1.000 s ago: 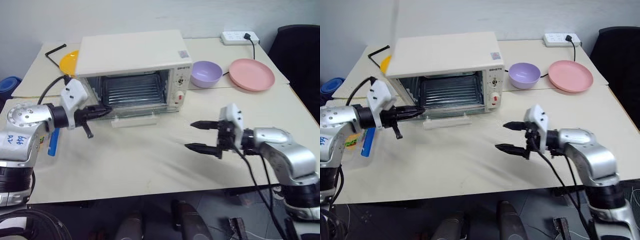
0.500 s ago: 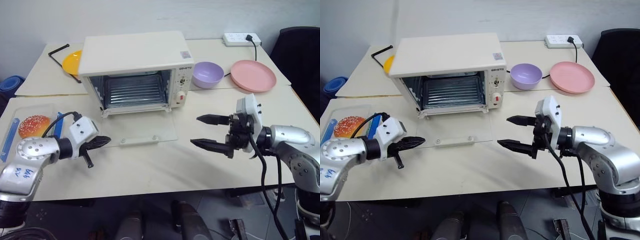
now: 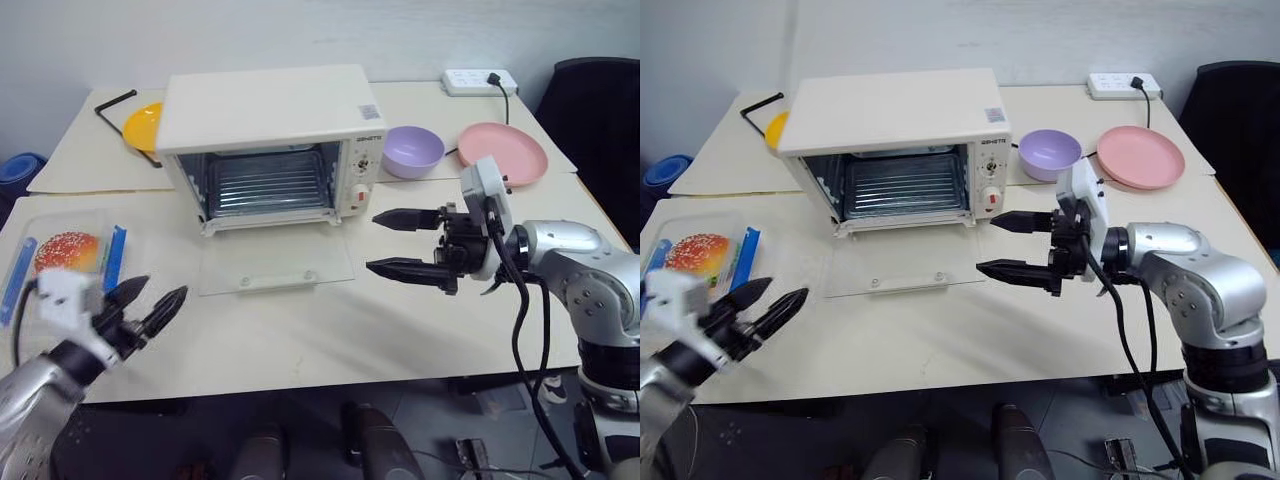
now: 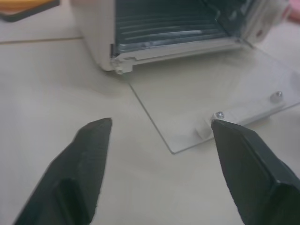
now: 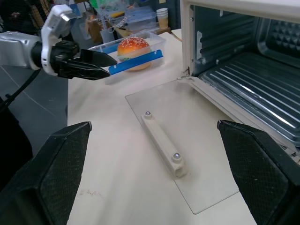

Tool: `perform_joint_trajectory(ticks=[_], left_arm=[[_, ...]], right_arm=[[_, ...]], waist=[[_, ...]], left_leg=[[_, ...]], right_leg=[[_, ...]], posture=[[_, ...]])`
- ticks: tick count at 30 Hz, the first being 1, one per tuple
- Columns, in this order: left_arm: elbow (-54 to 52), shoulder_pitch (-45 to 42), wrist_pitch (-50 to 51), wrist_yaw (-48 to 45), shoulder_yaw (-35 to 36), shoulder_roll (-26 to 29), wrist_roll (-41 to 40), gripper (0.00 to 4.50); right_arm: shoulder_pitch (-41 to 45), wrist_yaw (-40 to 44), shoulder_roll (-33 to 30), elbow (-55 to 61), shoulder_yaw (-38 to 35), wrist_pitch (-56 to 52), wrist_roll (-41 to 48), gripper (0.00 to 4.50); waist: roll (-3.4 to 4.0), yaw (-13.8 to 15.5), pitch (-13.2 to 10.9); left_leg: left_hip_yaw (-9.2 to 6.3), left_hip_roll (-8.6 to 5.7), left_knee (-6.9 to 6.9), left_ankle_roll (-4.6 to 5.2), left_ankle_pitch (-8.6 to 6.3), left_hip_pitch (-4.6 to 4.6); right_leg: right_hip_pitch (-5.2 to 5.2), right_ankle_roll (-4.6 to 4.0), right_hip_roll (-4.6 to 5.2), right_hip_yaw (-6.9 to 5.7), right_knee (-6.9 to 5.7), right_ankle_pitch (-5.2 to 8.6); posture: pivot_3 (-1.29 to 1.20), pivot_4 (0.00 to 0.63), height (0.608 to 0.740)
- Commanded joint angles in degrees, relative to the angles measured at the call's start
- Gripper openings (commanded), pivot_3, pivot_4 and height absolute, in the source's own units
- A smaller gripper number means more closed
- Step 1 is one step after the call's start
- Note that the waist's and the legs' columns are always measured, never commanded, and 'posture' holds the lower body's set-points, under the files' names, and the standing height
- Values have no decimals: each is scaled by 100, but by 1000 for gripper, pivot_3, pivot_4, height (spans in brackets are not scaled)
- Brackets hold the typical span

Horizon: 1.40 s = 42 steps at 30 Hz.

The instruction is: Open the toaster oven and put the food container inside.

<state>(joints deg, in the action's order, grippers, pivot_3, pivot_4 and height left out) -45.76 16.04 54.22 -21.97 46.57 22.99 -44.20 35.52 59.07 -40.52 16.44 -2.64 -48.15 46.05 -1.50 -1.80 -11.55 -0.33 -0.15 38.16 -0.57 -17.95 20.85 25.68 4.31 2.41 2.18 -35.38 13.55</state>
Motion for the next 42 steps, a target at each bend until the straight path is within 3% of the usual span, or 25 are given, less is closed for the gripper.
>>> perform_joint_trajectory(ticks=[1,4,7,13,20,28,35,42], left_arm=[[-332,369,20,776,830,-394,-1079,4464],[-12,716,-212,1711,1380,-747,-2257,4464],[269,1027,-515,2424,1598,-759,-3191,4464],[947,1096,-1131,4180,1454,-67,-4869,4464],[2127,765,-1900,6581,924,665,-6036,4464],[3431,-150,-1850,7086,478,1820,-6410,4464],[3799,-686,-1830,7591,152,2124,-6649,4464],[4063,-1052,-1934,8142,24,2188,-6625,2902]], right_arm=[[250,340,37,-106,119,80,78,4500],[432,487,144,-354,382,434,-277,4500],[606,561,262,-623,527,550,-418,4500],[679,700,369,-761,661,651,-544,4500],[459,441,462,-553,516,556,-525,4500],[144,41,477,-187,306,420,-367,4500],[-141,-225,467,155,147,288,-201,4500],[-173,-350,407,202,81,295,-153,4500]], waist=[[0,15,0],[-7,23,4],[-20,22,12],[-24,24,14],[-27,28,16],[-33,32,19],[-33,15,20],[-34,29,20]], left_leg=[[-4,0,1,0,0,-4],[-11,-1,0,0,0,-22],[-13,0,-1,-1,-1,-27],[-20,-1,-2,-3,-2,-27],[-25,2,-11,-7,-4,-32],[-30,2,-13,-13,-4,-31],[-28,3,-21,-21,-9,-29],[-32,5,-22,-24,-7,-29]], right_leg=[[-7,-2,1,-1,1,1],[-27,-10,-2,-11,6,6],[-31,-14,-1,-11,6,10],[-31,-20,0,-11,5,14],[-30,-28,2,-9,2,18],[-31,-34,2,-22,1,21],[-29,-33,8,-18,9,21],[-28,-34,7,-20,7,21]], posture=[[0,150,740],[0,150,740],[0,150,740],[0,150,740],[0,150,740],[0,150,740],[0,150,740],[0,150,740]])
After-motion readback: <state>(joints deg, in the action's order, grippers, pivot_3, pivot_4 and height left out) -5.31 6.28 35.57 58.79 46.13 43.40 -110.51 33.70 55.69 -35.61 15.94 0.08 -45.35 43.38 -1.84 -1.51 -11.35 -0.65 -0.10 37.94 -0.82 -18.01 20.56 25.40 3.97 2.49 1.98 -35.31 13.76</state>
